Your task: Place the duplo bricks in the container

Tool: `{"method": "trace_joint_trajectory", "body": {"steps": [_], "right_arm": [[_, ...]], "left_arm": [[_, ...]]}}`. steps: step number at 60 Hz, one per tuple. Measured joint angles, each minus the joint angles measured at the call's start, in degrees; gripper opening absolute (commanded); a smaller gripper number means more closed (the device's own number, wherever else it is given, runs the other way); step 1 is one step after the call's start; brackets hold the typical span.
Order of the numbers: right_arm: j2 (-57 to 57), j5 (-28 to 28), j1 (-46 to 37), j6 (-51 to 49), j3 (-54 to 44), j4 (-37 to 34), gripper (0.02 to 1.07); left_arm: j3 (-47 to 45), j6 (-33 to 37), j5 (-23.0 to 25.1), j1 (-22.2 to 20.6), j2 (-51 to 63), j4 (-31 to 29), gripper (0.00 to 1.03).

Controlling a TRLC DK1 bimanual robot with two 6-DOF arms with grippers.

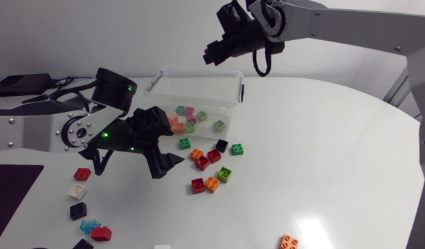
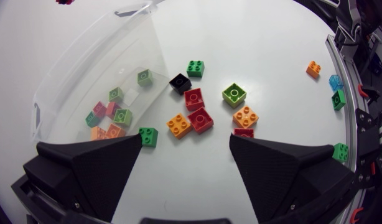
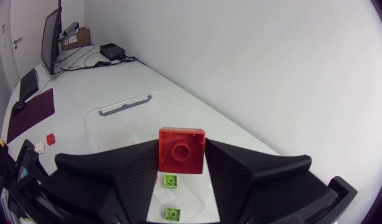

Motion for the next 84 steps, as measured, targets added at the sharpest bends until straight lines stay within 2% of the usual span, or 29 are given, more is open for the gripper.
{"method": "trace_joint_trajectory", "body": {"steps": [10, 30, 43, 61, 66, 69, 75, 78, 84], "right_arm": [[-2.21, 0.04, -1.03, 0.07, -3.28, 0.09, 1.01], [-20.06, -0.83, -4.66, -0.02, -23.91, 1.38, 1.01], [-30.53, -2.38, -4.81, -0.92, -37.20, 1.57, 1.01], [-39.45, -2.54, -4.81, -1.97, -51.52, 1.11, 1.01], [-39.39, -2.49, -4.81, -1.97, -53.31, 1.11, 1.01], [-38.95, -2.45, -4.81, -1.97, -54.07, 1.11, 1.01], [-36.20, -1.66, -4.81, -1.92, -54.23, 1.22, 1.01], [-33.73, -0.57, -4.74, -1.64, -54.23, 1.31, 1.01], [-27.98, 1.68, -4.39, -0.44, -54.12, 1.90, 1.01]], "left_arm": [[-0.26, 0.20, 0.00, -2.03, 1.99, 0.04, 0.96], [-1.20, 0.22, -0.22, -8.50, 8.59, 0.00, 0.96], [-1.20, 0.15, -3.08, -9.53, 12.20, 0.04, 0.96], [0.04, -0.04, -3.89, -10.45, 16.61, 0.04, 0.90], [1.14, -0.07, -4.15, -10.80, 18.05, 0.13, 0.83], [1.57, -0.09, -4.09, -11.02, 18.86, 0.22, 0.75], [2.36, -0.11, -4.13, -11.47, 19.50, 0.24, 0.53], [2.49, -0.28, -4.11, -11.52, 19.69, 0.22, 0.38], [2.54, -0.28, -4.28, -11.54, 19.71, 0.22, 0.18]]}}
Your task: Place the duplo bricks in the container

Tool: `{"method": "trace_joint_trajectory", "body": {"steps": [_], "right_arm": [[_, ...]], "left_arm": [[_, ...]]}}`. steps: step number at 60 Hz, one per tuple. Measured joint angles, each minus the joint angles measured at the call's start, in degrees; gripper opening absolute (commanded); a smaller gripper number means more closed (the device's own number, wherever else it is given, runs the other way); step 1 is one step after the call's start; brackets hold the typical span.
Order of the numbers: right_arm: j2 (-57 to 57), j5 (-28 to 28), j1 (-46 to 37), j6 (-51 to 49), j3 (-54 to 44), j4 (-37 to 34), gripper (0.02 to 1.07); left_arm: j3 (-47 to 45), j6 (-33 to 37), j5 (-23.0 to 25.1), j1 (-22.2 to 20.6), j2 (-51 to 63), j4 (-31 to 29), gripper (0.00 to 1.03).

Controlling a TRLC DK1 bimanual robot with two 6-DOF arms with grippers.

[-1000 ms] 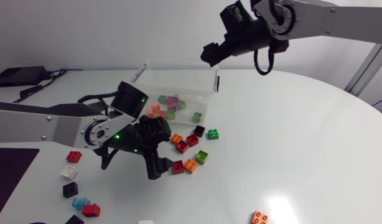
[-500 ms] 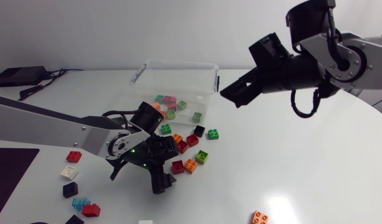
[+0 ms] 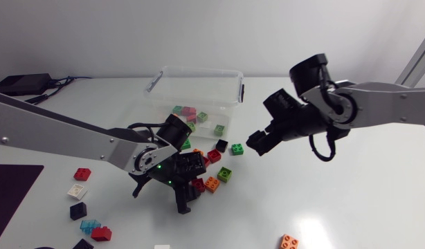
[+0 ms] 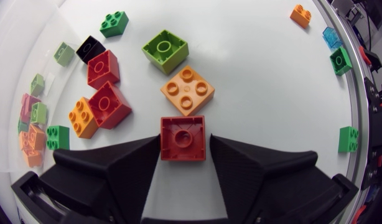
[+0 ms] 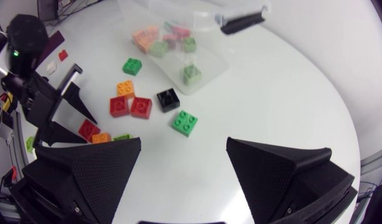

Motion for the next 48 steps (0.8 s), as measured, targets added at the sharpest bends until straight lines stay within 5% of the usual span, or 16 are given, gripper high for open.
{"method": "trace_joint_trajectory", "body": {"steps": [3, 23, 48], "right_arm": [[2.89, 1.07, 0.46, 0.66, 0.20, 0.55, 1.01], [15.54, 6.25, 4.24, 5.38, 7.76, 1.09, 1.00], [24.63, 9.03, 4.63, 9.29, 14.53, 1.38, 0.82]], "left_arm": [[0.00, 0.00, -0.02, 0.00, 0.00, 0.00, 0.08], [-0.02, -0.22, -0.02, 0.11, -3.76, -3.34, 0.08], [0.17, -0.48, -0.02, 3.72, -16.46, -8.20, 0.08]]}}
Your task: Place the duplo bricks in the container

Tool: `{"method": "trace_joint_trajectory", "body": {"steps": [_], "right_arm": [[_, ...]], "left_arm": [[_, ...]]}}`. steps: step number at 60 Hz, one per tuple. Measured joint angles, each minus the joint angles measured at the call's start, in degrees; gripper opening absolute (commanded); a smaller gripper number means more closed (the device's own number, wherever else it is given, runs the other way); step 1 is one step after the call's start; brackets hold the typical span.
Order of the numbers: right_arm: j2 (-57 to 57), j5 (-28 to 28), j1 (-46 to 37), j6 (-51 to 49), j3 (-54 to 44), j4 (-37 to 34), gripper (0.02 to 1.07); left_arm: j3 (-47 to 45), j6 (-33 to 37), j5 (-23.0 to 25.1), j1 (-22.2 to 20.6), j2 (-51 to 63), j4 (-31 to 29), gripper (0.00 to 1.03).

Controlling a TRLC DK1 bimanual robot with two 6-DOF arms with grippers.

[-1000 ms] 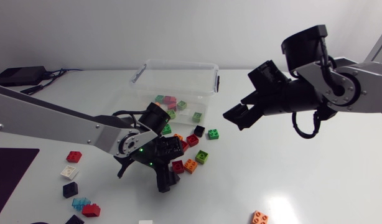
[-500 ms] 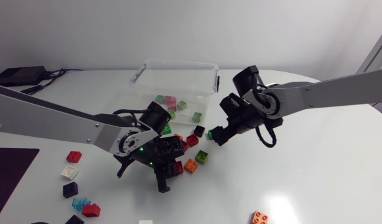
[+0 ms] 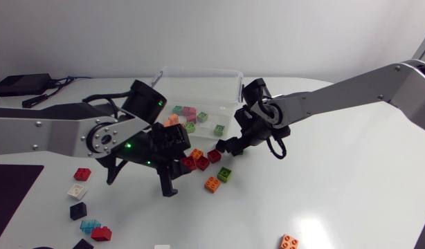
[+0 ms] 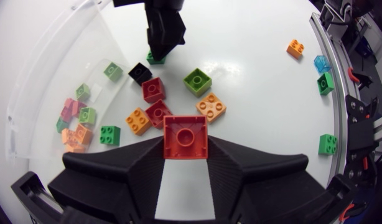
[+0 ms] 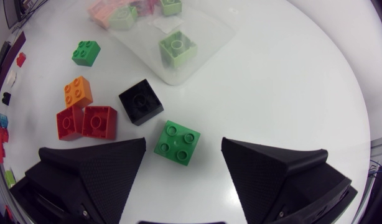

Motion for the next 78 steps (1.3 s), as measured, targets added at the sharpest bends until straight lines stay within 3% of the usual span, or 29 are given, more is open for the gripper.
{"method": "trace_joint_trajectory", "body": {"steps": [9, 30, 55, 78], "right_arm": [[1.57, 0.50, 0.57, 0.39, 1.57, -0.42, 0.72], [3.58, 0.83, 0.81, 1.05, 2.54, -0.79, 0.34], [0.35, 0.83, 0.81, 1.27, 0.22, -3.85, 0.34], [-13.05, 0.81, 0.66, 1.25, -1.88, -5.44, 0.34]], "left_arm": [[2.25, -0.85, -0.02, 2.67, -3.87, -0.66, 0.08], [7.98, -3.89, 0.02, 6.67, -6.51, -0.48, 0.08], [16.33, -9.86, 0.46, 11.02, -5.14, 7.10, 0.08], [25.97, -14.36, 0.70, 14.82, 8.72, 11.74, 0.08]]}}
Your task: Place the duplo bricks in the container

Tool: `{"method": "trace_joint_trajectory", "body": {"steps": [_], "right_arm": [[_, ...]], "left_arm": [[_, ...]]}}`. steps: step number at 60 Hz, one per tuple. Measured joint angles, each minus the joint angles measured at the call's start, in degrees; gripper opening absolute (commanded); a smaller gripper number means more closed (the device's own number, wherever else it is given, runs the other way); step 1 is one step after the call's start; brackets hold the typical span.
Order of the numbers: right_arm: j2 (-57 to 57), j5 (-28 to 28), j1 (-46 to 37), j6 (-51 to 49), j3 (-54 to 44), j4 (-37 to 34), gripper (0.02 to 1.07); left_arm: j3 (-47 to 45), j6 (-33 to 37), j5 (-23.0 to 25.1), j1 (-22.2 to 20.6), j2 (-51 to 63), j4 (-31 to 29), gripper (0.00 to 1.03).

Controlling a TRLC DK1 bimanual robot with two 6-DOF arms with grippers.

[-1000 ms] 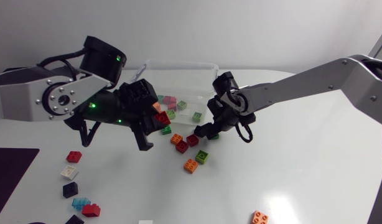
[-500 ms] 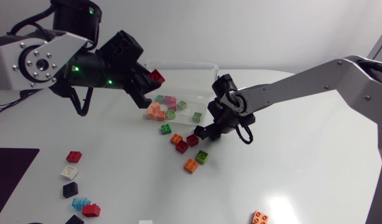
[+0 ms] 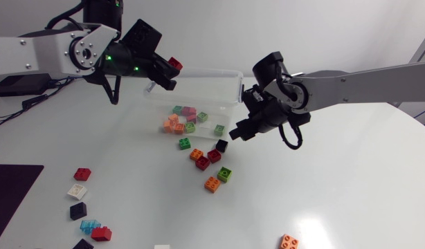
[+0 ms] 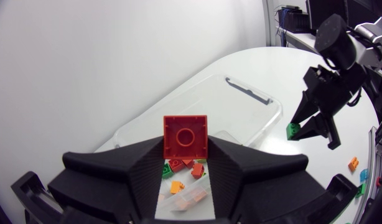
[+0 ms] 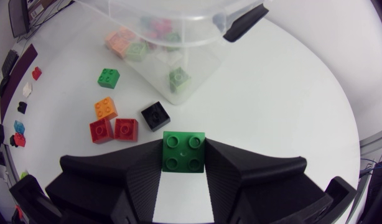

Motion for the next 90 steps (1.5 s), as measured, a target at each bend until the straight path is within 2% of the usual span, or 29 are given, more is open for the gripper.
{"method": "trace_joint_trajectory", "body": {"steps": [9, 11, 13, 15, 18, 19, 27, 41, 53, 66, 78, 90], "right_arm": [[-2.19, 0.02, 0.00, -0.02, 0.00, -1.29, 0.34], [-2.58, 0.02, 0.00, -0.02, 0.02, -1.73, 0.34], [-3.08, 0.02, 0.00, -0.02, 0.02, -2.05, 0.34], [-3.58, 0.00, 0.00, -0.02, 0.02, -2.38, 0.34], [-4.68, 0.02, 0.00, -0.07, 0.04, -3.21, 0.34], [-5.03, 0.02, 0.00, -0.07, 0.07, -3.39, 0.34], [-7.45, 0.02, -0.02, -0.50, 1.88, -5.22, 0.34], [-8.81, -0.04, -0.07, -1.14, 10.19, -7.45, 0.34], [-8.15, -0.48, 0.02, -1.14, 16.48, -7.69, 0.34], [-3.89, -1.16, 0.92, -1.11, 22.56, -7.41, 0.34], [1.42, -1.73, 2.05, -1.07, 26.34, -5.57, 0.34], [7.48, -1.84, 2.23, -1.07, 30.64, -3.78, 0.34]], "left_arm": [[4.22, -1.14, -0.02, 0.68, 5.27, 0.92, 0.10], [5.22, -1.42, -0.02, 0.74, 6.27, 1.03, 0.16], [6.27, -1.55, -0.02, 0.76, 7.41, 1.20, 0.26], [7.28, -1.77, -0.02, 0.76, 8.39, 1.20, 0.48], [9.11, -2.60, -0.02, 0.83, 10.14, 1.20, 0.94], [9.66, -2.73, -0.02, 0.83, 10.60, 1.18, 1.00], [12.39, -3.06, -0.20, 1.14, 13.57, 1.18, 1.00], [10.99, -2.99, -0.48, 3.30, 13.31, 0.74, 0.99], [0.90, -0.79, 1.03, 5.51, 7.08, 0.68, 0.99], [-11.61, 6.25, 3.41, 5.53, -1.77, 0.63, 0.99], [-19.19, 12.39, 4.04, 5.53, -2.36, 0.24, 0.99], [-20.50, 15.17, 4.74, 5.53, 0.94, 2.12, 0.99]]}}
